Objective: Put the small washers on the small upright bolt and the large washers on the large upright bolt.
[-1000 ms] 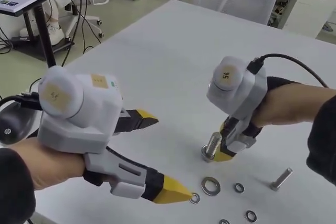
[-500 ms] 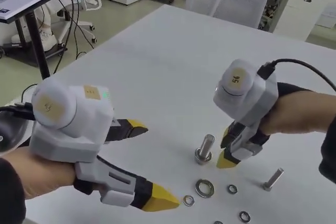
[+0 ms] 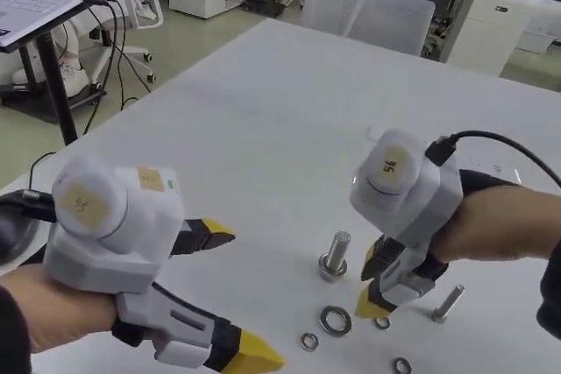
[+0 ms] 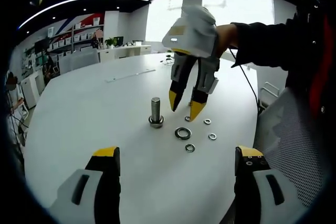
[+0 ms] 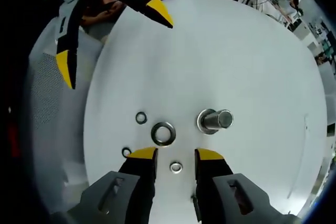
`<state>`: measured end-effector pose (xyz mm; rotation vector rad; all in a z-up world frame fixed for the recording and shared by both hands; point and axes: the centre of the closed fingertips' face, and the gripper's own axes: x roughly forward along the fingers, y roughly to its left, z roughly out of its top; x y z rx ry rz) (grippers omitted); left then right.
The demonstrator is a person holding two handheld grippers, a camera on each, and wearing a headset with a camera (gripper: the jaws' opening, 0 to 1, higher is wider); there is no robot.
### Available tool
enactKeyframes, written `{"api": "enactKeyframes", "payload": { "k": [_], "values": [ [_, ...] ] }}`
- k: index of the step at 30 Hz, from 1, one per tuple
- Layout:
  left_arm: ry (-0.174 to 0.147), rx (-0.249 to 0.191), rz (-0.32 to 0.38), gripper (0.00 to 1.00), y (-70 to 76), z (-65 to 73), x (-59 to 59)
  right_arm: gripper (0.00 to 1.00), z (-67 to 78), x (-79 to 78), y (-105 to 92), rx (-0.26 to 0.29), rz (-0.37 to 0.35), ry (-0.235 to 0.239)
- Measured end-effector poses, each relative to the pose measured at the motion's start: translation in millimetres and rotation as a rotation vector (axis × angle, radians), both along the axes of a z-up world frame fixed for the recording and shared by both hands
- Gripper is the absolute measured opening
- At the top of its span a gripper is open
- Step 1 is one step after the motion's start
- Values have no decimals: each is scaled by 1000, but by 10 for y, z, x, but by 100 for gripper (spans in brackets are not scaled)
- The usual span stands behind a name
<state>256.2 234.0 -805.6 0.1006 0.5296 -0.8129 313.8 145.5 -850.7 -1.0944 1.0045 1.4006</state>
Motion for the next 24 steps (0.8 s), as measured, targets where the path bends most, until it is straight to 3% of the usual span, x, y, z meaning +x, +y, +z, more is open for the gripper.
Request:
{"api": "enactKeyframes", "payload": {
  "k": [8,13,24],
  "values": [
    [0,8,-1,90,2,-3,-43,31,-119,-163,75,-3,35,4],
    [-1,12,0,90,14,-2,-66,31,-188,-170,101,-15,50,-15],
    [-2,11,9,90,46,-14,-110,30,-261,-203,166,-10,48,0]
  ]
}}
